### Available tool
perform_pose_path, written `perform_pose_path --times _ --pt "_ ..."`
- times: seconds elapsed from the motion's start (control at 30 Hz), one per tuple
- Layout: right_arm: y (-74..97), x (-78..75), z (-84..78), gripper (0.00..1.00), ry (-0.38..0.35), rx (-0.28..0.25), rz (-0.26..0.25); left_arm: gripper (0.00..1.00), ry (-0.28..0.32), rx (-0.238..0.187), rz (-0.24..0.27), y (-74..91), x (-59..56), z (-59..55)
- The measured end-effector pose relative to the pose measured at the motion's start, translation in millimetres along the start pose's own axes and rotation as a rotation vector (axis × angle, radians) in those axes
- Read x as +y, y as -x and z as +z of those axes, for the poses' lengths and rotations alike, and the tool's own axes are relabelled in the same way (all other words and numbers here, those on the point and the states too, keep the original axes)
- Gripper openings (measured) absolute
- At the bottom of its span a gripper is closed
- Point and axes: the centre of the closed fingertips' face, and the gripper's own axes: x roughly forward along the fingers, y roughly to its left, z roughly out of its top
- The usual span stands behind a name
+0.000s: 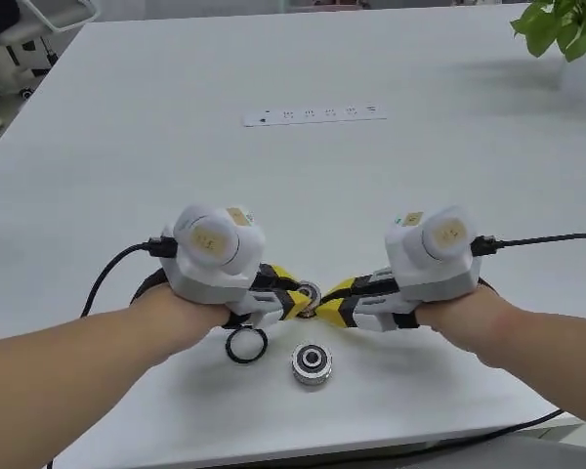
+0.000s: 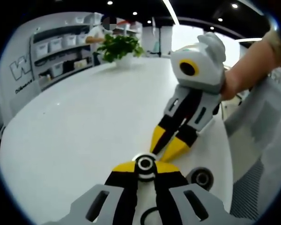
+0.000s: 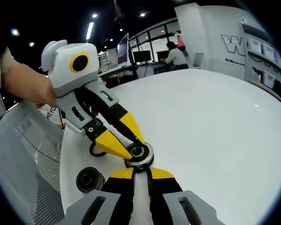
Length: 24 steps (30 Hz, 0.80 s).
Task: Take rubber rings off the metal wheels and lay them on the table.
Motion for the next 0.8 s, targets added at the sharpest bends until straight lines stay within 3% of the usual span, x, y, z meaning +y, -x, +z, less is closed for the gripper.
perform_pose_path --times 0.13,0.3,0.5,0.8 --pt "1.6 -1.9 -1.5 0.01 -0.032 -0.003 -0.001 0.14 0.001 0.0 0.0 -1.3 0.2 -0.3" --pt "1.0 -1.9 -1.5 0.0 -0.047 -0.001 -0.008 0.14 0.007 0.001 0.005 -1.8 0.2 -0.4" --pt "2.6 -6.0 -2.1 0.0 -0.13 -0.014 -0.011 0.14 0.002 -0.001 0.011 -1.0 -2.0 -1.7" --pt "8.6 -8.7 5.5 0.0 -0.26 -0.083 -0.023 0.13 0.002 0.005 0.021 -1.1 -4.2 -2.1"
